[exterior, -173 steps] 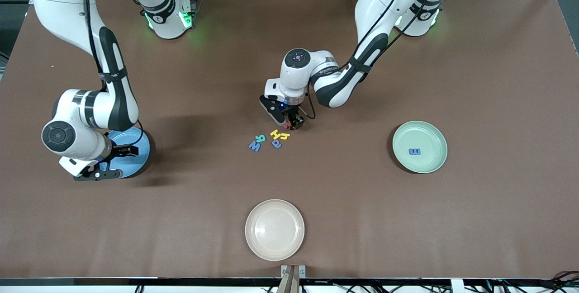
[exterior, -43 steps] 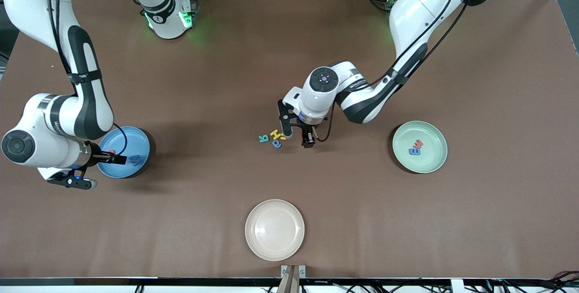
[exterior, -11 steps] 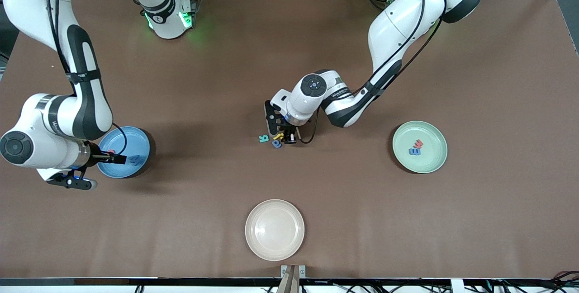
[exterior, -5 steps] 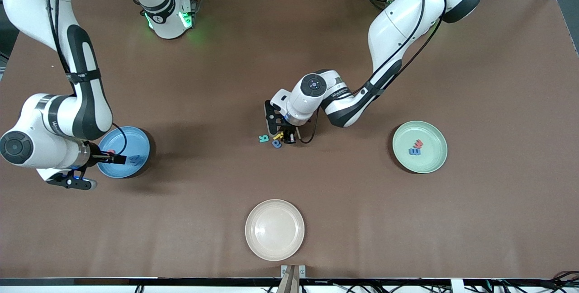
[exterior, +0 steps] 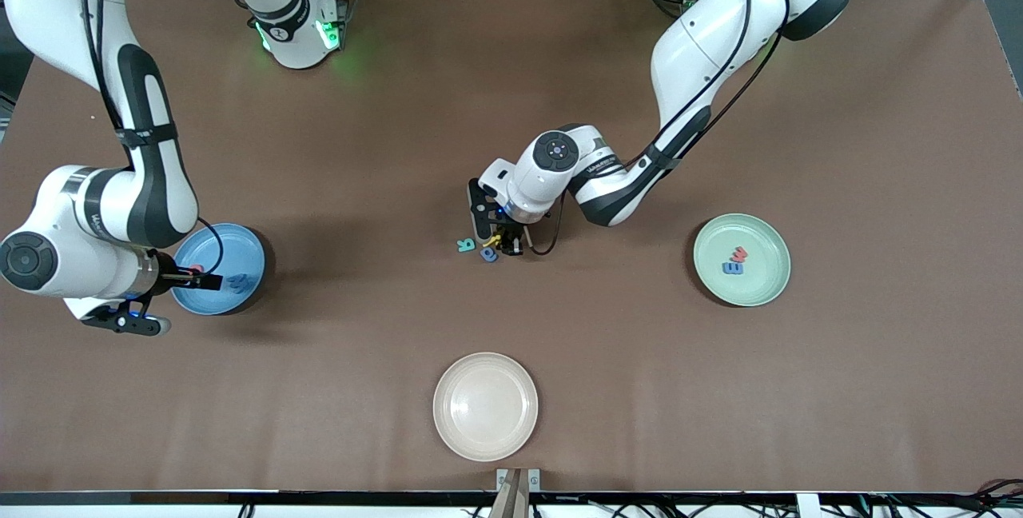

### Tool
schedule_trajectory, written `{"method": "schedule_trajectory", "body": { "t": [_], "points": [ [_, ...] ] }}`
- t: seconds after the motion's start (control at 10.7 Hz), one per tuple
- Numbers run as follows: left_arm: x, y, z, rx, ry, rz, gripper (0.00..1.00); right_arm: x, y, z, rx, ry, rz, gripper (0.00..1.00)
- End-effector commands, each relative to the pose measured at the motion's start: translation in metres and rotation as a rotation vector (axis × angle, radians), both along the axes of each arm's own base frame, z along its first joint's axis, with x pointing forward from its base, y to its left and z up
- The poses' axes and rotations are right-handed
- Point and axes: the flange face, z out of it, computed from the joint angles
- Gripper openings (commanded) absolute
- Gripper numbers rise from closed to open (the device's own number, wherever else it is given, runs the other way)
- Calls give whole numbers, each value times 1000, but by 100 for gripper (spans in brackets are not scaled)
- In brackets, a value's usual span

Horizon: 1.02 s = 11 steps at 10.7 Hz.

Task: Sort uppercase to blue plate, lowercase to green plate
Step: 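Lower the left gripper over the yellow foam h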

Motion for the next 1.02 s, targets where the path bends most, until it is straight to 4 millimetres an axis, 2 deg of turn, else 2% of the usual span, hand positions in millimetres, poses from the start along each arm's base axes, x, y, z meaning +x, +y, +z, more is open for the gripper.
{"method": "schedule_trajectory", "body": {
  "t": [0.0,0.09,0.28,0.65,0.93],
  "points": [
    [20,12,-8,3,-24,9,5,0,-5,1,-8,7,12,100],
    [22,12,-3,1,-26,18,0,0,-8,1,-8,7,7,100],
    [23,12,5,2,-14,34,0,0,-8,1,-8,5,7,100],
    [27,21,33,69,57,96,0,1,-3,2,-8,4,14,100],
    [36,39,47,126,73,121,0,1,-1,6,11,-7,3,100]
  ]
}}
